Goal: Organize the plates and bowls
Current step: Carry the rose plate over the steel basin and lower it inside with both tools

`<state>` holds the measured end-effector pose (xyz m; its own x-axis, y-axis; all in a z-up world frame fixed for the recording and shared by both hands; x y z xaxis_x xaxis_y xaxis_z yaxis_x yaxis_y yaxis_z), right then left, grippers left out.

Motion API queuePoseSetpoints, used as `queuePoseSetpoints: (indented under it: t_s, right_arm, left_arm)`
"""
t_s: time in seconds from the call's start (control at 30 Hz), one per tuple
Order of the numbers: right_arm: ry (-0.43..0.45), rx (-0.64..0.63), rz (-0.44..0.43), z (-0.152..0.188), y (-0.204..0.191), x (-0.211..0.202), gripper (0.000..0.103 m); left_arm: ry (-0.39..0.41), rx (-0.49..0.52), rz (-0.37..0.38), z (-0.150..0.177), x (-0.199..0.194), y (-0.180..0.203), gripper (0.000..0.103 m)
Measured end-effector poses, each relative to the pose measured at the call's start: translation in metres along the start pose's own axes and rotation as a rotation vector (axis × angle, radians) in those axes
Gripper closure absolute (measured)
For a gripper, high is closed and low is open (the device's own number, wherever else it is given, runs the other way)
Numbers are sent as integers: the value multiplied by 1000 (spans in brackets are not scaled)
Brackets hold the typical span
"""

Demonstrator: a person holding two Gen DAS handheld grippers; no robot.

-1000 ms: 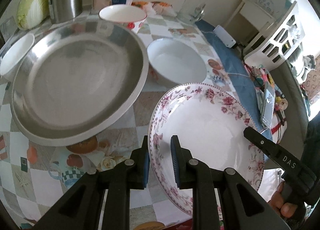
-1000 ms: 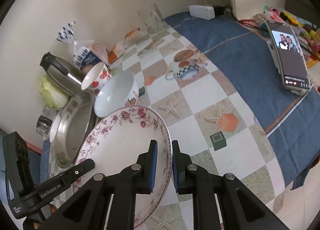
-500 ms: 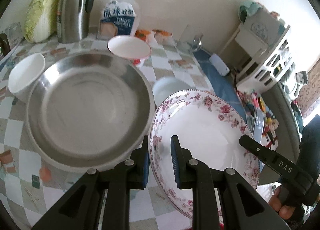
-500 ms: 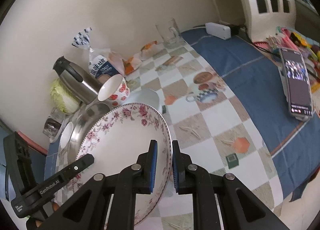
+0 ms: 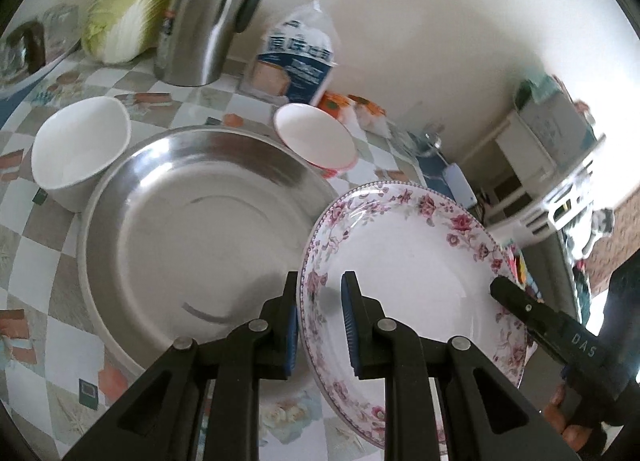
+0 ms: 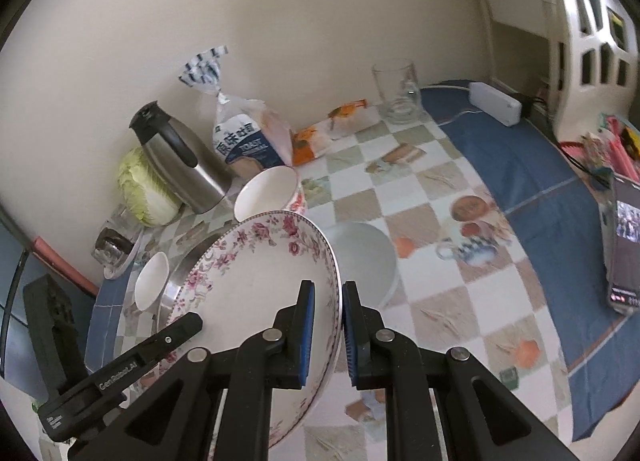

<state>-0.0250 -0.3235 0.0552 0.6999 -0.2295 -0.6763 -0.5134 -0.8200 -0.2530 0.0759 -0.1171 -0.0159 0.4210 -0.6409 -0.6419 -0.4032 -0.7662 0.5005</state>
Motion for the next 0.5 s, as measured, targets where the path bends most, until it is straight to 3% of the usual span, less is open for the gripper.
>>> queuePoseSetpoints:
  t_s: [0.5]
  right_arm:
    - [-78, -27, -69, 2, -46, 70, 88]
  left_arm:
    - [50, -106, -77, -37, 9, -63, 83]
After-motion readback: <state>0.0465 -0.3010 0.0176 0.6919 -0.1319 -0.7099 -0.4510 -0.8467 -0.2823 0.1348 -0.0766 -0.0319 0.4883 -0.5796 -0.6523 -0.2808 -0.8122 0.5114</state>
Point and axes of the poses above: each gripper's, at about its wrist camera, not at the fingertips, and x roughly the way its jaws point, y to its right, z to its underside, the point moved 1 cm from there along x, roughly the way its jaws point, and after that the axes turned 8 degrees about y, right-handed, at the moved point
